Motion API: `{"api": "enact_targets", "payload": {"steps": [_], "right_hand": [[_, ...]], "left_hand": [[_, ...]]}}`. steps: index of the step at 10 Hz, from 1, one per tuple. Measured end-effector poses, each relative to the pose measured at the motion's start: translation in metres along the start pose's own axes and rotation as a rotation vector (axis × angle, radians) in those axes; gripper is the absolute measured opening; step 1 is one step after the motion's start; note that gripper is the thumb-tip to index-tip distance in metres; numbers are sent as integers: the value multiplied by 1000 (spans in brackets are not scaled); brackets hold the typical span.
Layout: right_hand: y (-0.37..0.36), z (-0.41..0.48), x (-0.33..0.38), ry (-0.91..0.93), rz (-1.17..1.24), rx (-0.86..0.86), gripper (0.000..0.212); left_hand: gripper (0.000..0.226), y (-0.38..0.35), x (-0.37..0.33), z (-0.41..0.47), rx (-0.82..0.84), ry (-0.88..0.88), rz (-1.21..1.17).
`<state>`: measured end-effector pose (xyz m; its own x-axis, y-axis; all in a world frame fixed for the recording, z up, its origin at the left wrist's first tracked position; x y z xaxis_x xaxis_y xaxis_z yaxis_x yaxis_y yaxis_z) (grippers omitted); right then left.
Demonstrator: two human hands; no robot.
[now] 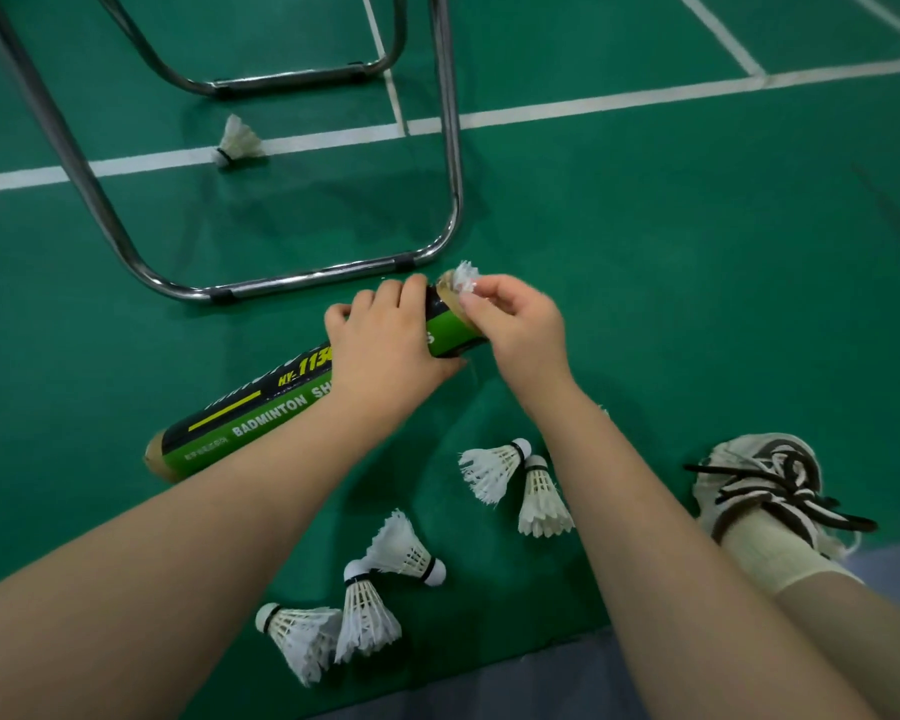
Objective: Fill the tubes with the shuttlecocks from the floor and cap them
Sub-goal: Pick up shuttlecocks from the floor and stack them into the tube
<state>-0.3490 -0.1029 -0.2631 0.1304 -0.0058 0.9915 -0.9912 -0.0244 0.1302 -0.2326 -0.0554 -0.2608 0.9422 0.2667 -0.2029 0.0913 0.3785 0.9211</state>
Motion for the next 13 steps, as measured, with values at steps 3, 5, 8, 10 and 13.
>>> {"api": "enact_targets", "payload": {"steps": [3,5,8,10,13], "right_hand": [[-23,-7,7,-160,-301,699,41],[-28,-10,-6,-239,-289,540,61],[51,28,-41,-246,-949,-110,27],[95,7,-93,-562,-1314,51,65],[86,16,-96,-382,-1017,-128,33]], "left_hand": [[73,2,14,-19,6,21,-21],[75,-1,15,-32,34,-5,-7],[76,3,13,-37,71,-9,-8],[77,1,8,-48,109,-44,1],[77,-2,1,-45,132,-45,-10]]}}
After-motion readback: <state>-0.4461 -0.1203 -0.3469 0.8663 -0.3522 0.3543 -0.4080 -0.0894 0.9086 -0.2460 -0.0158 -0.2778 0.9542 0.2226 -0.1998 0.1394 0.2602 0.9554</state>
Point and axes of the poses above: each hand's wrist, its own z-axis towards the middle knuckle, its own y-axis out of the back of the hand, x = y × z, the point moved 2 cm from there along z, towards the middle knuckle, and after that the axes turned 15 degrees about -x, right-handed, at the moved point
